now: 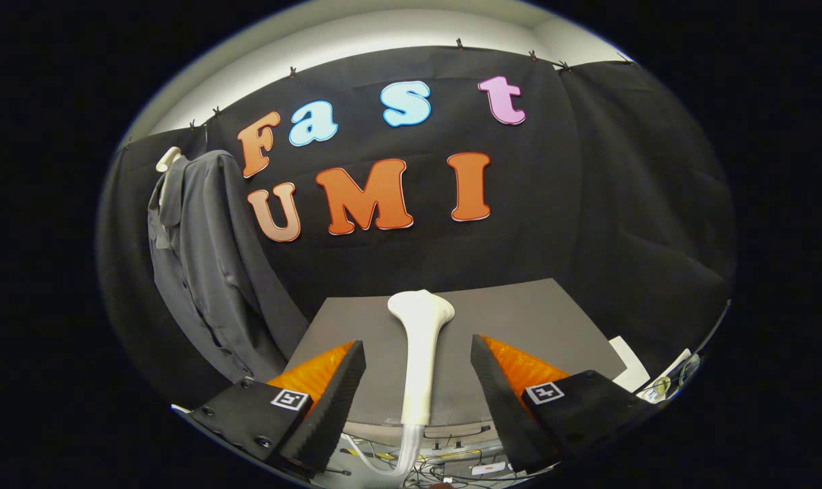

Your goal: Iron the clothes twice with a garment steamer, once on the left side and once on the right side.

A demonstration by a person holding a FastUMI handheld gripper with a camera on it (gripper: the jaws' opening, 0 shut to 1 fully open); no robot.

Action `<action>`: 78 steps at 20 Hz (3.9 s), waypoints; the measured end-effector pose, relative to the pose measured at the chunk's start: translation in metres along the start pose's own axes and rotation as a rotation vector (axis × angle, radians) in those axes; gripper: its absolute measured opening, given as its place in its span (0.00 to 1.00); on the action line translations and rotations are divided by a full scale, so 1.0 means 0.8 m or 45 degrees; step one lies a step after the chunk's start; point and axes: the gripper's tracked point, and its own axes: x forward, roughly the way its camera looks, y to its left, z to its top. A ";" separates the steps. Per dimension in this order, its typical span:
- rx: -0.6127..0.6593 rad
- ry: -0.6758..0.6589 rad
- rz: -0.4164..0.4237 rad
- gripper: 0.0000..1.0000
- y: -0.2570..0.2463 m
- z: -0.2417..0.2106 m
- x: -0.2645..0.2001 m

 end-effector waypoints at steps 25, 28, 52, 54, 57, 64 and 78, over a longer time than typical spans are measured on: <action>0.055 0.645 0.007 0.90 -0.047 -0.093 0.197; 0.054 0.693 0.008 0.77 -0.041 -0.102 0.202; 0.098 0.289 -0.114 0.46 -0.031 -0.037 0.120; 0.127 0.192 -0.174 0.46 -0.036 -0.027 0.095; 0.163 0.092 -0.255 0.46 -0.035 -0.020 0.051; 0.224 0.002 -0.263 0.46 0.041 -0.036 -0.037; 0.149 -0.304 -0.291 0.45 0.188 -0.043 -0.175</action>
